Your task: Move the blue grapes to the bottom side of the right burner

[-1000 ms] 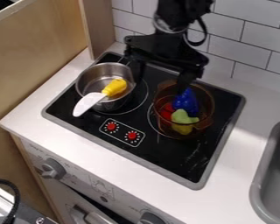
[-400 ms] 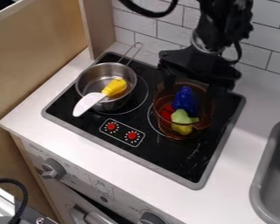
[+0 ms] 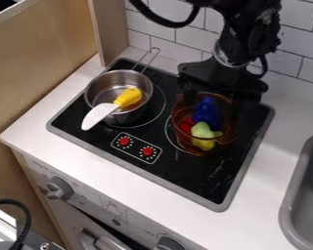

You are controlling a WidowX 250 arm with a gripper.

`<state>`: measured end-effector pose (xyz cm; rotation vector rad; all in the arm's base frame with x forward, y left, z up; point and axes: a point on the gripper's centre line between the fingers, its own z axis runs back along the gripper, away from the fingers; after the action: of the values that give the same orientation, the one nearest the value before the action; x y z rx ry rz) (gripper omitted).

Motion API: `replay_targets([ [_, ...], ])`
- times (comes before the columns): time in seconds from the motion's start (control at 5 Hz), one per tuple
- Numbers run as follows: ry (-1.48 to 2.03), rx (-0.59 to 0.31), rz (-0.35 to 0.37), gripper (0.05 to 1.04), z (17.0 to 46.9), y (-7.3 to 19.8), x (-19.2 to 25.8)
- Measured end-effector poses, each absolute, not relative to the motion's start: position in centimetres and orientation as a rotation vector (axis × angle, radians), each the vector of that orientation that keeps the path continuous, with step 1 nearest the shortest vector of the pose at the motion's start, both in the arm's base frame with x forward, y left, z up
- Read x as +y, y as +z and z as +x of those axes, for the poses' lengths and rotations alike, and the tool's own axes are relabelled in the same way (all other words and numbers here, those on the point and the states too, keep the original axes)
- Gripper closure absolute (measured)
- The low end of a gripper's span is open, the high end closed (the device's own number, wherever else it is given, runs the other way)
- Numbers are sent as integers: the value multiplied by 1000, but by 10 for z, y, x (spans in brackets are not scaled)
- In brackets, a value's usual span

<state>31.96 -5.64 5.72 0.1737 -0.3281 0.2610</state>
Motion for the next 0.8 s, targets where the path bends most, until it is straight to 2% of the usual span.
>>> replay_targets([
  [0.8, 254, -387, 161, 86, 315, 38, -56],
])
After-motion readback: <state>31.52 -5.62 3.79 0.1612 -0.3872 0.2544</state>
